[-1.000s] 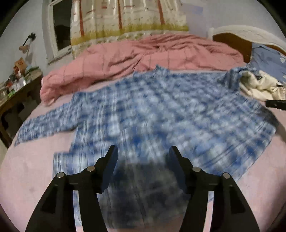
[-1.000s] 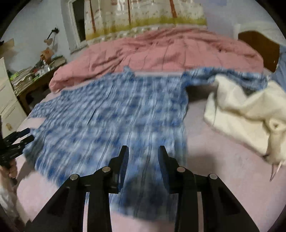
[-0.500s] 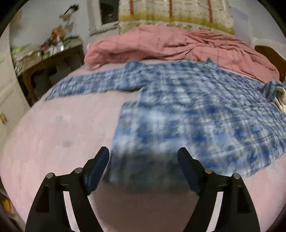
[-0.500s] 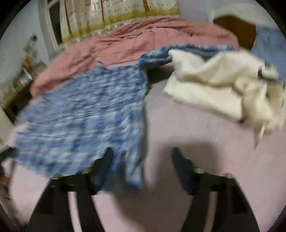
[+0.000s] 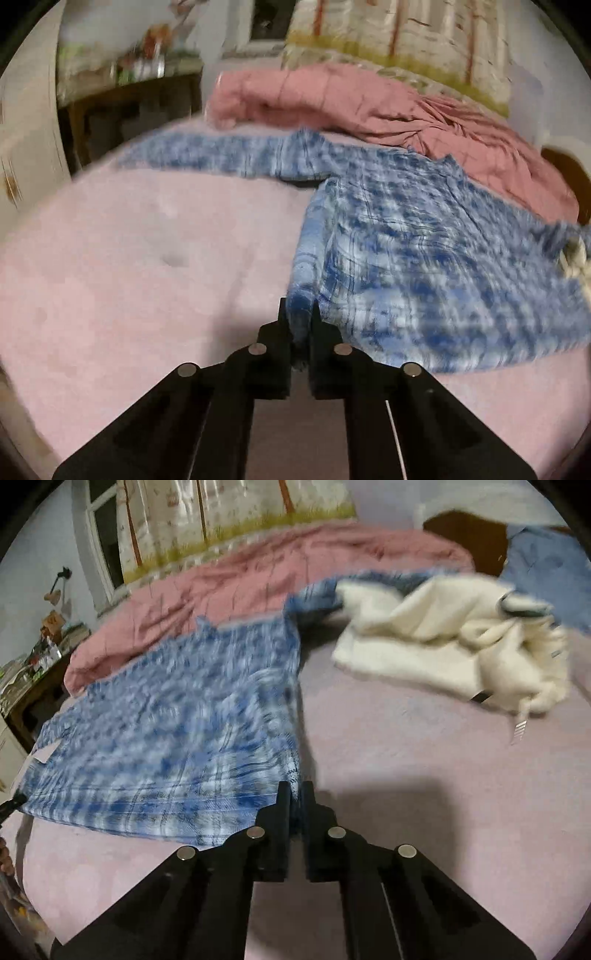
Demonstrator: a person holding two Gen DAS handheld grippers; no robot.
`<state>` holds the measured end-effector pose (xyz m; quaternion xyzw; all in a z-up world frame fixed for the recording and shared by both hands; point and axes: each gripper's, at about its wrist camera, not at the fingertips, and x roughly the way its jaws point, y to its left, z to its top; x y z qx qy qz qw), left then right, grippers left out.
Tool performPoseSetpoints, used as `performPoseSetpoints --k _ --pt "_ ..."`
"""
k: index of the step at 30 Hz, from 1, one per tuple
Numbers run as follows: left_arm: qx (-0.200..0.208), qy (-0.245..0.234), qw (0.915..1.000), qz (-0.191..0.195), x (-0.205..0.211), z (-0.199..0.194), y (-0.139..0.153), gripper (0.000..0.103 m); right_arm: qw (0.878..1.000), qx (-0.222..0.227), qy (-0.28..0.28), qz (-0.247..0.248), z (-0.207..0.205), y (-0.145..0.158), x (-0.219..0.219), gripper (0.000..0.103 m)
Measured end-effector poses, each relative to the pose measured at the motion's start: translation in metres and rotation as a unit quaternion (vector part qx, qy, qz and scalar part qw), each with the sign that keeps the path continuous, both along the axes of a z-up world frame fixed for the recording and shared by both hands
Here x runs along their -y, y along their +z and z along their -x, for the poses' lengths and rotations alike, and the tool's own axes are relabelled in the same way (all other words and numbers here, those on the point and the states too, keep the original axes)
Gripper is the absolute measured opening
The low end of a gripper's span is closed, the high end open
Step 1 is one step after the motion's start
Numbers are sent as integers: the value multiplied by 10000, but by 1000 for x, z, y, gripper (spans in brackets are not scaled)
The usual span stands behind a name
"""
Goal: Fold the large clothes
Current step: 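Open both tools to release the folded shirt side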
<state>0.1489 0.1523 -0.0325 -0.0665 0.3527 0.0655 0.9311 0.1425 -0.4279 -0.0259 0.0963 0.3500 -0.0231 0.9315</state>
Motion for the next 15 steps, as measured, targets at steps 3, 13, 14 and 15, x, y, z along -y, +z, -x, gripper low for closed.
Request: performPoseSetpoints --k 3,13,14,15 --pt "-94 -14 10000 1 -7 13 3 6 9957 171 -664 618 28 23 16 0" --pt "475 -146 9985 -211 0 7 -4 69 9991 180 -126 -365 38 19 35 23" --pt "480 -146 9985 -237 1 5 -1 70 9988 207 -60 -445 32 19 29 52" --pt "490 -117 9983 -291 3 1 2 72 9986 227 27 -485 23 18 21 73"
